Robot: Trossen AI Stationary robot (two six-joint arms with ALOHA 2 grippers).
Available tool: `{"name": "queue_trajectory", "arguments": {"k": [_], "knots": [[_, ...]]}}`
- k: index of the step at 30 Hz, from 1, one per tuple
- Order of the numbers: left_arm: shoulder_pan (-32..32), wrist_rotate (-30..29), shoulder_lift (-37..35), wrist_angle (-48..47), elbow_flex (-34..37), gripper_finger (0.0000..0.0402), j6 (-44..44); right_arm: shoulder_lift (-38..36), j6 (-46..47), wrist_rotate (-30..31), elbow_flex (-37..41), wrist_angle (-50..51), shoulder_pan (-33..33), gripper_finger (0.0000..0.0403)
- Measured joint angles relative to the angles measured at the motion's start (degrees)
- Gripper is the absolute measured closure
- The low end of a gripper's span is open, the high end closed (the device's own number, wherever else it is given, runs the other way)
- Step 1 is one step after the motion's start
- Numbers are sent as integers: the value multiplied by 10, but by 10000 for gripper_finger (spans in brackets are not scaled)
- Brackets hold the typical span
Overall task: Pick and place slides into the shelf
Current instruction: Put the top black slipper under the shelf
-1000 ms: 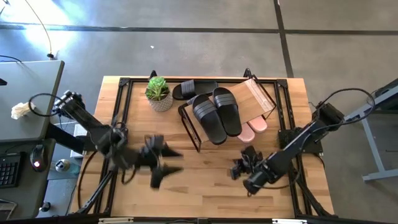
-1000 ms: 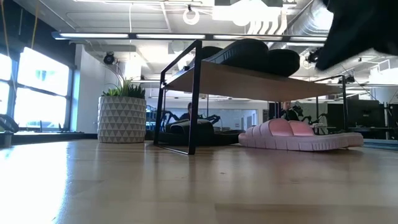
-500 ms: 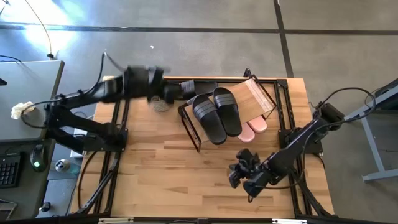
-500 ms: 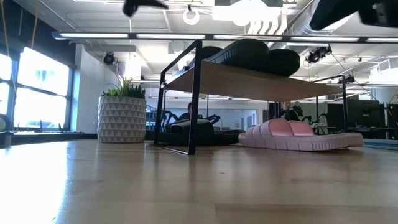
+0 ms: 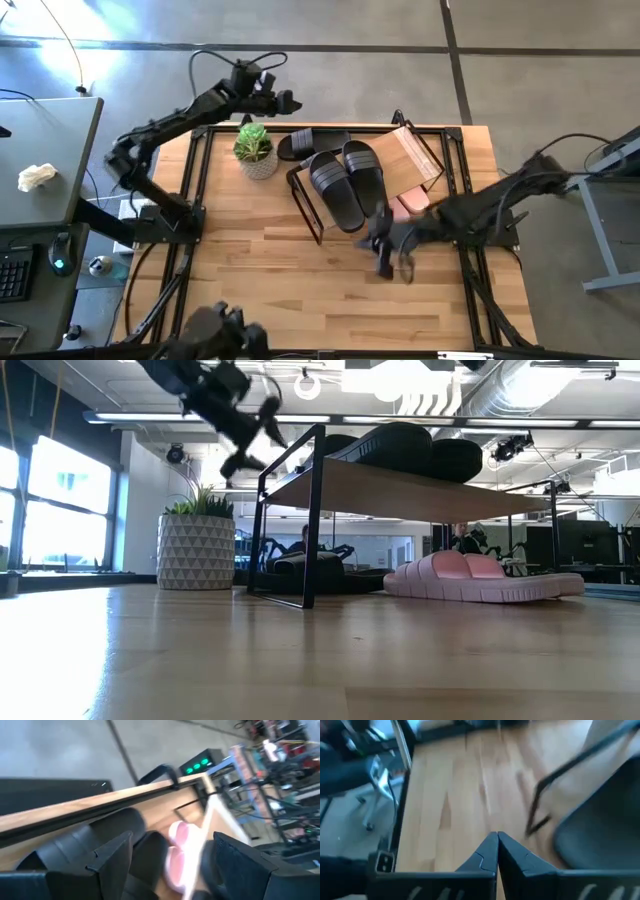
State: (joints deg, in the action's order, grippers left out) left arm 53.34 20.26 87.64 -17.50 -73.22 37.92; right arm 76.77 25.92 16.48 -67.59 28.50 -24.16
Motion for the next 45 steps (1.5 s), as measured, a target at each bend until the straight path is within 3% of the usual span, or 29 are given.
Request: {"name": "queue_trajectory", "arguments": {"k": [6,16,27,45], "knots": [[26,-12,69,11,0,142,-7,-107,-93,-29,0,-31,74,403],[59,-20,143,-15,0,142,-22,-202,-69,-96,0,-56,187,403],[57,43,212,-44,0,142,-36,-213,-49,-146,0,-33,256,403],[14,46,224,-61,-1,142,-18,-212,-39,-152,0,1,261,403]]}}
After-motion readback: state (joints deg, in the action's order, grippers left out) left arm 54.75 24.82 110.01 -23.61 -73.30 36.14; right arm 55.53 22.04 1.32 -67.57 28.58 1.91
